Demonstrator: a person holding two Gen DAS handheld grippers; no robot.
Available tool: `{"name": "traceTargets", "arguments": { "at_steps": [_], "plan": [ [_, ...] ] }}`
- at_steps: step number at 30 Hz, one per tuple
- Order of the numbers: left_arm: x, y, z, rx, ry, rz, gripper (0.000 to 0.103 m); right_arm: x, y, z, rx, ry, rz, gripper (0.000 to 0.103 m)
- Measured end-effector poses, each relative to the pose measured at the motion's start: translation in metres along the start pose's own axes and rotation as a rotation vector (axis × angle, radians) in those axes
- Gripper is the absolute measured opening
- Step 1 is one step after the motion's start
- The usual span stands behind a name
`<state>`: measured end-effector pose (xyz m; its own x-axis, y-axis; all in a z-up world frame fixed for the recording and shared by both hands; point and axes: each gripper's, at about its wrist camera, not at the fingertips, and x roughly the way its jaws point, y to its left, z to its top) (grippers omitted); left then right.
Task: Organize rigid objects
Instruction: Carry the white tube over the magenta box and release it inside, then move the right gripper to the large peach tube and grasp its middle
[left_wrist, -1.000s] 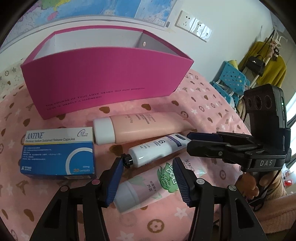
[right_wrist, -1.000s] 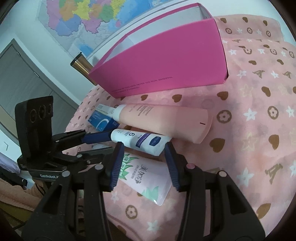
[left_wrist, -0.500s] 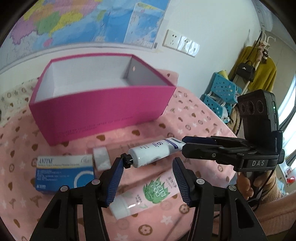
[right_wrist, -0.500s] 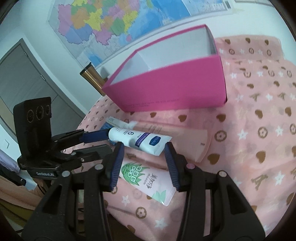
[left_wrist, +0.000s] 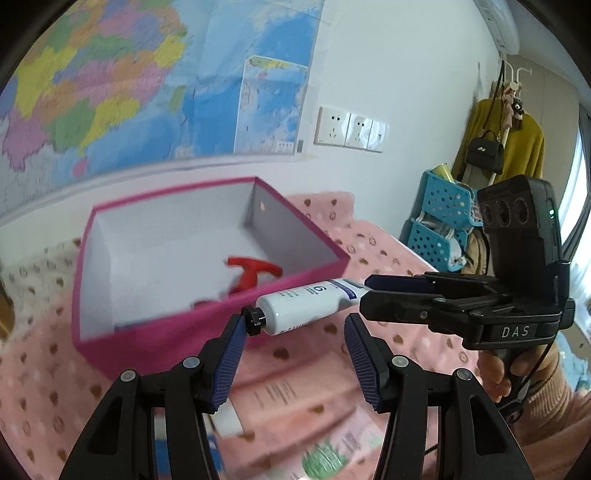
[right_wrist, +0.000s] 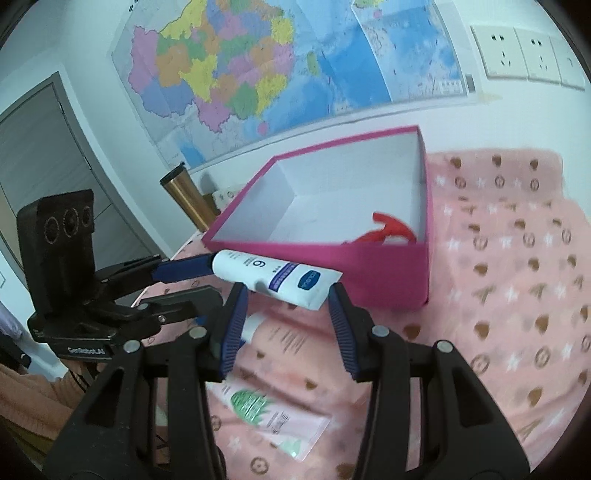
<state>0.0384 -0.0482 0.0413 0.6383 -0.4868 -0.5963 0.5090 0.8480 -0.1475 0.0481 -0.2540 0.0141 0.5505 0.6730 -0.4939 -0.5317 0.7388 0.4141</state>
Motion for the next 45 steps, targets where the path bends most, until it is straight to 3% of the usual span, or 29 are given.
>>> {"name": "traceTargets", "arguments": {
  "at_steps": [6, 14, 30, 45],
  "plan": [
    [0.019, 0.006, 0.023, 0.022, -0.008, 0.037, 0.055, 0.007, -0.008, 0.025, -0.033, -0.022, -0.038, 0.048],
    [0.053, 0.024, 0.037, -0.005, 0.043, 0.048, 0.055, 0.028, -0.023, 0.05, -0.048, -0.017, -0.083, 0.048],
    [0.108, 0.042, 0.04, -0.04, 0.136, 0.108, 0.055, 0.064, -0.051, 0.065, -0.03, 0.032, -0.195, 0.048],
    [0.052, 0.039, 0.023, -0.05, 0.032, 0.09, 0.056, 0.02, -0.043, 0.039, -0.004, -0.008, -0.125, 0.048]
  ]
}}
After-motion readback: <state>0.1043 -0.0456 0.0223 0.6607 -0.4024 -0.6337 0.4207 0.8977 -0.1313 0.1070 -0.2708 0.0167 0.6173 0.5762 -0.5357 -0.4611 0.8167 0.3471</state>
